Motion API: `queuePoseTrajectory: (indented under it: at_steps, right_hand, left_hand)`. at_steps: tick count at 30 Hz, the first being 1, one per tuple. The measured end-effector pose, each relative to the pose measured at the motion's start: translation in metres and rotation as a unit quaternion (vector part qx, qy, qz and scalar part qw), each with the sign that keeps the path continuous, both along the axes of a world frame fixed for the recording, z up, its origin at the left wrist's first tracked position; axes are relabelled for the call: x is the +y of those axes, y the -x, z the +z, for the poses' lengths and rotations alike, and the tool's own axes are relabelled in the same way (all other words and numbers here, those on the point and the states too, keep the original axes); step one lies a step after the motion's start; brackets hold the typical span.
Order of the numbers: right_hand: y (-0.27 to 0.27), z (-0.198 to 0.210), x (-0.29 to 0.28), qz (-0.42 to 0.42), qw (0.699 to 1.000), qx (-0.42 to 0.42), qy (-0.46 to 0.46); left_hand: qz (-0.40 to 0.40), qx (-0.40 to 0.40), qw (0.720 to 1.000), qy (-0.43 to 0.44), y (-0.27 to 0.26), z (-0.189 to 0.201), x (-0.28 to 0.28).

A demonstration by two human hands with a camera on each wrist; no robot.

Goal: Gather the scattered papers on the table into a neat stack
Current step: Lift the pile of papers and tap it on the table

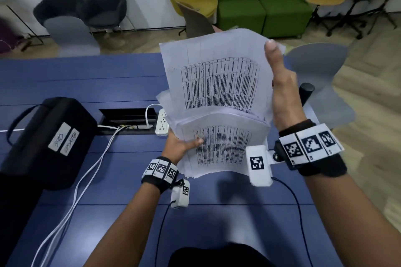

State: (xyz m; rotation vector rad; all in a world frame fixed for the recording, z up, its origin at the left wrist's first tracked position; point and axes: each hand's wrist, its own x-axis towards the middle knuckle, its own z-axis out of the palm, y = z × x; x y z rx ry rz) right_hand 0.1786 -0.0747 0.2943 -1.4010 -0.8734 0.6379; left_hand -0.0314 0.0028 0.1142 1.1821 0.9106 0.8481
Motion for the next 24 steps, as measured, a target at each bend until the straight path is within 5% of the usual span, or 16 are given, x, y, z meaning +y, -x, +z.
queuePoseTrajectory:
  at_steps: [5,8,15,21,24]
  right_hand:
    - [0.006,0.031,0.0,-0.047,0.976,-0.168,-0.133]
    - [-0.005,0.022,0.011,-0.06,0.954,-0.274,-0.107]
    - [-0.041,-0.064,-0.001,-0.029,0.931,-0.365,-0.002]
    - [-0.057,-0.056,0.001,0.063,0.903,-0.425,0.019]
    - [-0.061,-0.065,0.012,0.093,0.924,-0.37,0.029]
  left_hand:
    - [0.008,0.023,1.0,-0.005,0.002,-0.003,-0.001]
    - [-0.015,0.042,0.999,-0.015,0.0,-0.004,0.002]
    - [-0.015,0.036,0.999,-0.016,0.0,-0.001,0.006]
    - [-0.052,0.09,0.994,-0.039,-0.003,-0.004,0.01]
    - [-0.037,0.115,0.991,-0.053,-0.007,-0.005,0.004]
